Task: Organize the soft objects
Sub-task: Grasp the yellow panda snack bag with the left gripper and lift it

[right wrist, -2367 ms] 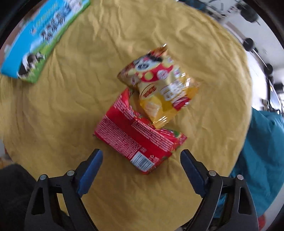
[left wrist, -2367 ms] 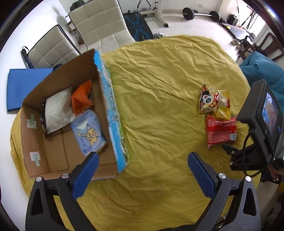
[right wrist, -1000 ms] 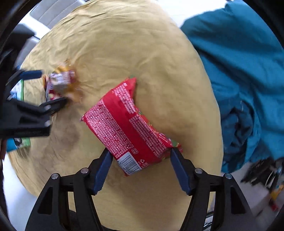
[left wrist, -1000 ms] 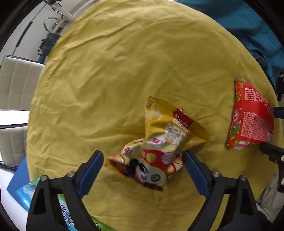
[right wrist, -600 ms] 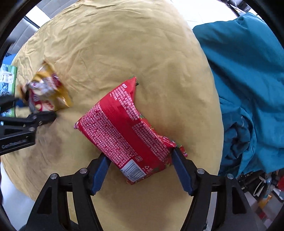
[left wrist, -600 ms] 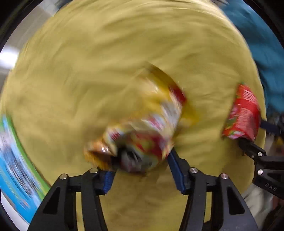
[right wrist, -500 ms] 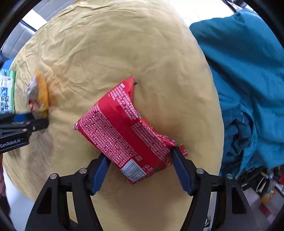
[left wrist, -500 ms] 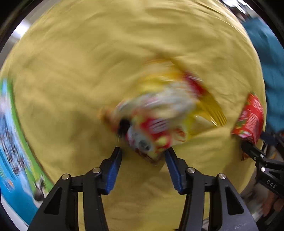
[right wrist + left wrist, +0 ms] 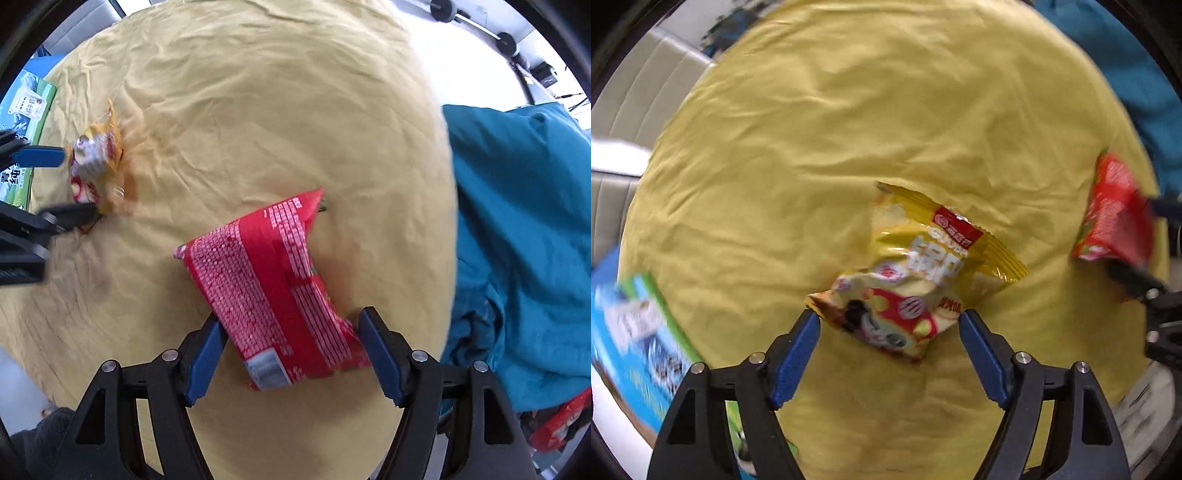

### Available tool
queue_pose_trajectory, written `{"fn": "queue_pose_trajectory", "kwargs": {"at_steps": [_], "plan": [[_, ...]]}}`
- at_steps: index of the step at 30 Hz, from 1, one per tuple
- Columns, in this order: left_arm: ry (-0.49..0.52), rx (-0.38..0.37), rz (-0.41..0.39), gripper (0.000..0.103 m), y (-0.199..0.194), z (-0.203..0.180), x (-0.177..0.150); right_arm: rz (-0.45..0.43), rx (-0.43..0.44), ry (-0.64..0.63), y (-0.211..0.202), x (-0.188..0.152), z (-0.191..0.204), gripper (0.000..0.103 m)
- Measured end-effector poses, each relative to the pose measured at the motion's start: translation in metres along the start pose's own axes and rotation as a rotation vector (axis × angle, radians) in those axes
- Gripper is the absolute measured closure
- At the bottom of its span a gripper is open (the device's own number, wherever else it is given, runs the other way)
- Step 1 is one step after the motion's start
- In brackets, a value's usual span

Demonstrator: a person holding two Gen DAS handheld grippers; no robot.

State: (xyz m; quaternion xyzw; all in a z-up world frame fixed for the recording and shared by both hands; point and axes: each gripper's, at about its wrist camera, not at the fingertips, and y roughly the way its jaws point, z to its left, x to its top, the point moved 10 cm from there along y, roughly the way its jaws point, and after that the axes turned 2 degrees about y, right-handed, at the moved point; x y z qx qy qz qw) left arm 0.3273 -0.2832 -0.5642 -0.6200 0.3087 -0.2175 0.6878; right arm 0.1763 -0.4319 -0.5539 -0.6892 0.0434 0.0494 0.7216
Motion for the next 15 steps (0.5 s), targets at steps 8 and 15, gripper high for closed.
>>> {"fn": "queue_pose_trajectory", "kwargs": {"at_steps": [8, 15], "plan": [[-0.190, -0.122, -0.014, 0.057, 0.018, 0.004, -0.012, 0.031, 0.070, 0.114, 0.010, 0.009, -0.001, 0.033], [-0.357, -0.182, 0.025, 0.058, 0.030, 0.023, -0.069, 0.090, 0.194, 0.310, 0.008, -0.005, 0.005, 0.044]]}}
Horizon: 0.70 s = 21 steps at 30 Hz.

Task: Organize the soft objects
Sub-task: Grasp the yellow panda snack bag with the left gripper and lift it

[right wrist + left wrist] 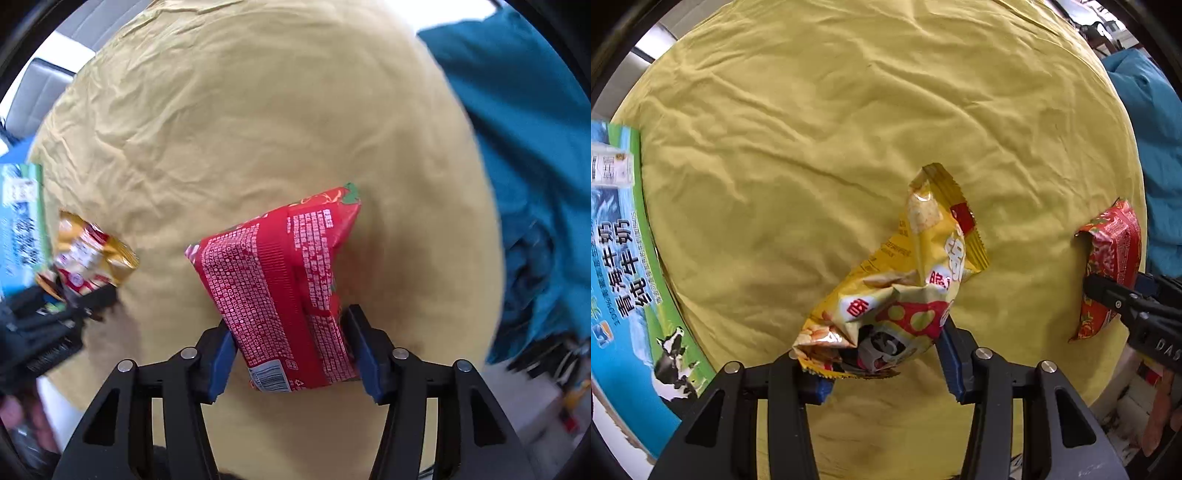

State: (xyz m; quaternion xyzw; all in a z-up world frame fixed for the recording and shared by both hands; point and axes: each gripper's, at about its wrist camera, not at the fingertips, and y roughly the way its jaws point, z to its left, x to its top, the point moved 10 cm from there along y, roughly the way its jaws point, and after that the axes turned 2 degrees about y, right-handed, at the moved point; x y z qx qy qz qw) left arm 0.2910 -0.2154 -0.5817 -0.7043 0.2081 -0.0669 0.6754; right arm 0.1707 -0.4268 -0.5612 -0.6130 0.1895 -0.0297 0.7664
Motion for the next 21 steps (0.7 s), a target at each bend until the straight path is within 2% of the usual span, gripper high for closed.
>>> {"fn": "queue_pose_trajectory", "kwargs": {"at_steps": [2, 3, 4, 7, 9, 12, 17, 21], "plan": [[0.020, 0.015, 0.033, 0.054, 0.011, -0.002, -0.014, 0.010, 0.013, 0.016, 0.004, 0.000, 0.003, 0.043], [0.032, 0.015, 0.010, 0.049, 0.009, -0.005, -0.015, 0.012, -0.001, 0.012, 0.007, 0.001, 0.003, 0.043], [0.049, 0.034, -0.008, 0.049, 0.009, -0.006, -0.010, 0.017, -0.014, 0.007, 0.010, 0.002, 0.003, 0.043], [0.074, 0.070, -0.045, 0.057, 0.009, -0.010, -0.009, 0.009, -0.055, 0.004, 0.015, 0.003, 0.001, 0.046], [0.070, 0.070, -0.056, 0.063, 0.007, -0.017, -0.016, -0.005, -0.092, -0.001, 0.013, 0.004, 0.005, 0.049], [0.059, 0.064, -0.089, 0.066, -0.003, -0.010, -0.020, -0.036, -0.138, -0.011, 0.007, -0.001, 0.017, 0.053], [0.049, 0.046, -0.117, 0.075, -0.023, -0.029, -0.049, -0.064, -0.141, -0.022, -0.001, -0.016, 0.037, 0.055], [0.064, 0.021, -0.070, 0.074, -0.021, -0.031, -0.073, -0.070, -0.145, -0.039, -0.007, -0.023, 0.043, 0.055]]}}
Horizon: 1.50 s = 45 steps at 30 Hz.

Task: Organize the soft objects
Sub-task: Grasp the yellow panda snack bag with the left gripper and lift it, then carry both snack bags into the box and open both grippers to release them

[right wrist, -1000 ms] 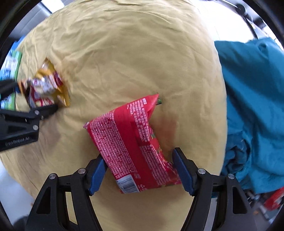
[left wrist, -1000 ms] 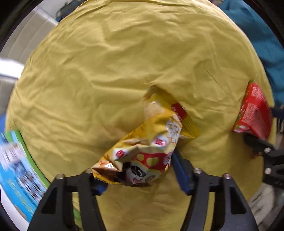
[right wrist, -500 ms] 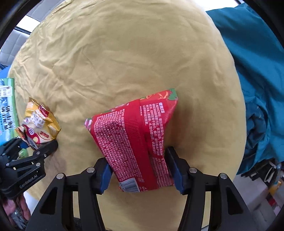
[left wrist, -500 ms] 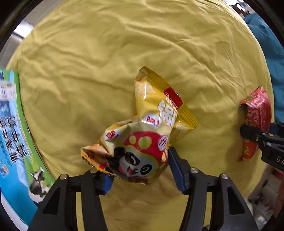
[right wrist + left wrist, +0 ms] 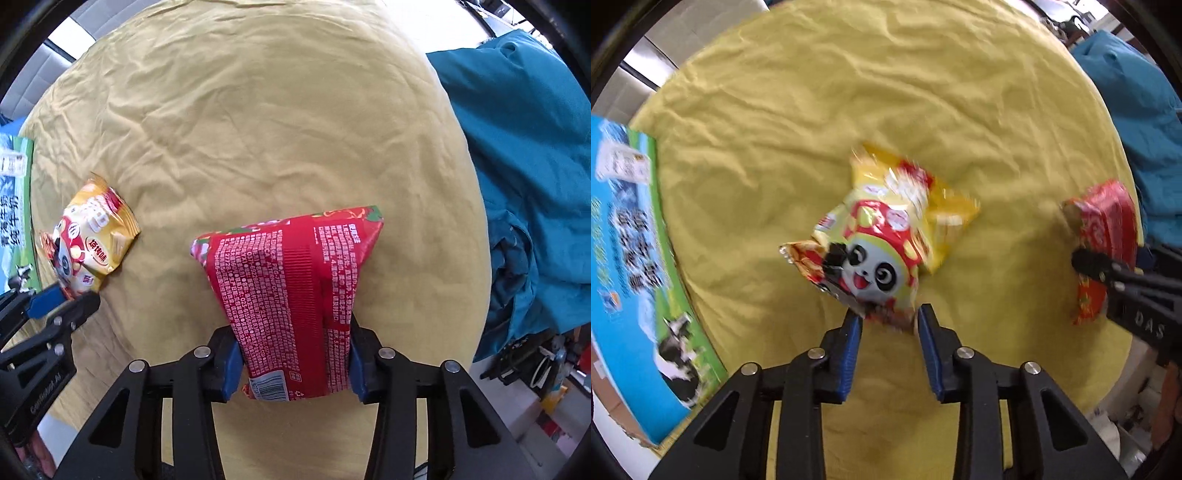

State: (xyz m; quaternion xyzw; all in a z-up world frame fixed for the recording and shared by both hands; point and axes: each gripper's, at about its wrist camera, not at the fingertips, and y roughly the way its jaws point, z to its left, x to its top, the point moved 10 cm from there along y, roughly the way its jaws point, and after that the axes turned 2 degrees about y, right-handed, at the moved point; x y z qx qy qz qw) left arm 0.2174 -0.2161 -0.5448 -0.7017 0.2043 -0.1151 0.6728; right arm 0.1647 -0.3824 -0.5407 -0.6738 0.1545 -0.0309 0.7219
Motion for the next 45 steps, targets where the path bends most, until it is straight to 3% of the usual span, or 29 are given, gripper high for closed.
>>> {"fn": "queue_pose_trajectory", "kwargs": {"at_steps": [5, 7, 10, 14, 17, 23, 25, 30, 36, 41, 43, 45], "plan": [[-0.012, -0.054, -0.008, 0.058, -0.029, 0.016, -0.028, 0.021, 0.000, -0.026, -0.002, -0.008, 0.008, 0.055], [-0.001, -0.048, -0.057, 0.032, -0.050, 0.020, -0.019, 0.019, 0.006, -0.024, -0.002, -0.009, 0.008, 0.055], [0.052, 0.006, -0.102, 0.023, -0.058, 0.017, 0.004, 0.016, 0.012, -0.023, -0.003, -0.010, -0.003, 0.055], [0.164, 0.029, 0.014, 0.022, -0.019, -0.002, 0.016, 0.027, 0.024, -0.018, -0.004, -0.006, -0.013, 0.055], [0.172, 0.052, 0.068, 0.023, 0.008, -0.004, 0.016, 0.033, 0.022, -0.020, -0.006, -0.004, -0.020, 0.055], [0.100, 0.020, 0.010, 0.050, -0.003, 0.017, 0.024, 0.038, 0.027, 0.002, -0.005, 0.004, -0.021, 0.055], [0.084, 0.037, -0.013, 0.053, -0.008, 0.020, 0.017, 0.037, 0.037, 0.014, -0.007, 0.005, -0.022, 0.055], [0.029, 0.057, -0.092, 0.053, -0.062, 0.013, -0.009, 0.033, 0.085, 0.072, -0.011, 0.006, -0.027, 0.055], [-0.050, 0.009, -0.230, 0.053, -0.135, 0.032, -0.034, 0.001, 0.137, 0.093, -0.042, 0.003, -0.012, 0.056], [-0.106, 0.004, -0.319, 0.053, -0.204, 0.068, -0.060, -0.071, 0.159, 0.055, -0.088, 0.003, 0.025, 0.056], [-0.124, 0.023, -0.343, 0.053, -0.206, 0.081, -0.044, -0.094, 0.170, 0.031, -0.107, 0.001, 0.047, 0.056], [-0.142, 0.038, -0.369, 0.053, -0.224, 0.098, -0.049, -0.123, 0.182, -0.002, -0.127, 0.000, 0.079, 0.056]]}}
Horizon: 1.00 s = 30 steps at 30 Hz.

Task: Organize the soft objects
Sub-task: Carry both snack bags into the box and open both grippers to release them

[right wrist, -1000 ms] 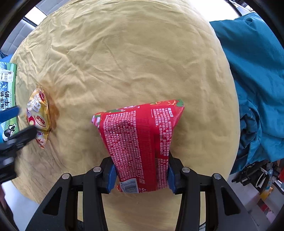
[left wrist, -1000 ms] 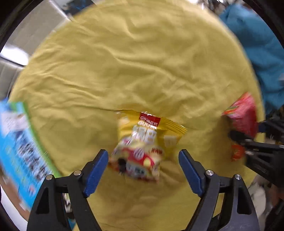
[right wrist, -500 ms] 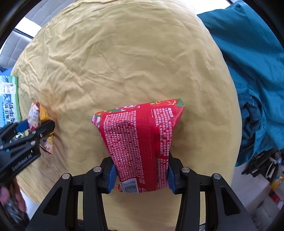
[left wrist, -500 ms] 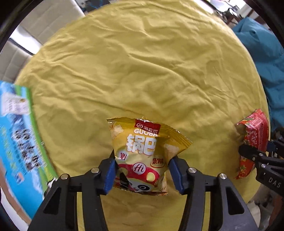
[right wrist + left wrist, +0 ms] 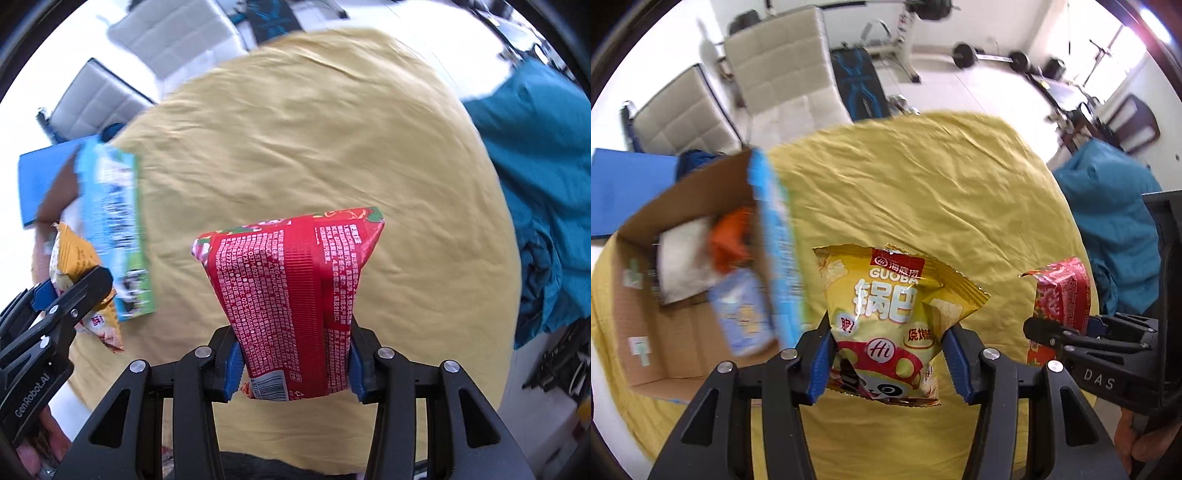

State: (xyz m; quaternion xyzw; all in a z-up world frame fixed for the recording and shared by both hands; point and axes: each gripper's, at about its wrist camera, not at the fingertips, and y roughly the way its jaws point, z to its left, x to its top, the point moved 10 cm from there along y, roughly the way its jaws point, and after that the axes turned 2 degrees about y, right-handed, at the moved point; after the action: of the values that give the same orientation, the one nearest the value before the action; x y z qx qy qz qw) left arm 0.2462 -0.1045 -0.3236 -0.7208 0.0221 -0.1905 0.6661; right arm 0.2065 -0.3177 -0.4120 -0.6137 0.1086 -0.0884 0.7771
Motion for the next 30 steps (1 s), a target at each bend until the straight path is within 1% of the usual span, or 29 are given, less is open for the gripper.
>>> {"fn": "queue_pose_trajectory", "kwargs": {"at_steps": [1, 4, 9, 12, 15, 17, 19, 20, 21, 23, 26, 30], "plan": [[-0.012, 0.009, -0.015, 0.053, -0.009, 0.014, 0.000, -0.008, 0.006, -0.011, -0.005, 0.000, 0.011, 0.056], [-0.044, 0.029, -0.046, 0.053, 0.004, 0.035, 0.006, -0.044, 0.025, -0.065, -0.022, -0.005, 0.058, 0.056], [-0.112, 0.056, -0.092, 0.053, -0.008, 0.096, 0.002, -0.082, 0.069, -0.142, -0.039, -0.016, 0.143, 0.056], [-0.159, 0.061, -0.099, 0.053, -0.016, 0.136, -0.002, -0.098, 0.085, -0.186, -0.041, -0.018, 0.195, 0.056], [-0.212, 0.056, -0.083, 0.053, -0.019, 0.178, -0.008, -0.095, 0.108, -0.221, -0.037, -0.022, 0.243, 0.056], [-0.235, 0.054, -0.058, 0.053, -0.016, 0.202, -0.013, -0.082, 0.124, -0.237, -0.030, -0.025, 0.274, 0.056], [-0.269, 0.028, -0.021, 0.053, -0.007, 0.224, -0.017, -0.074, 0.131, -0.246, -0.022, -0.026, 0.299, 0.056], [-0.295, 0.006, 0.012, 0.053, 0.002, 0.237, -0.022, -0.061, 0.131, -0.250, -0.012, -0.027, 0.313, 0.056], [-0.313, -0.012, 0.035, 0.053, 0.010, 0.246, -0.025, -0.053, 0.130, -0.249, -0.008, -0.029, 0.322, 0.056], [-0.354, -0.050, 0.098, 0.053, 0.030, 0.265, -0.033, -0.024, 0.136, -0.244, 0.014, -0.030, 0.340, 0.056], [-0.410, -0.088, 0.181, 0.053, 0.063, 0.287, -0.041, 0.013, 0.136, -0.241, 0.048, -0.032, 0.359, 0.056], [-0.426, -0.145, 0.282, 0.053, 0.103, 0.295, -0.050, 0.067, 0.133, -0.239, 0.097, -0.034, 0.371, 0.056]]}}
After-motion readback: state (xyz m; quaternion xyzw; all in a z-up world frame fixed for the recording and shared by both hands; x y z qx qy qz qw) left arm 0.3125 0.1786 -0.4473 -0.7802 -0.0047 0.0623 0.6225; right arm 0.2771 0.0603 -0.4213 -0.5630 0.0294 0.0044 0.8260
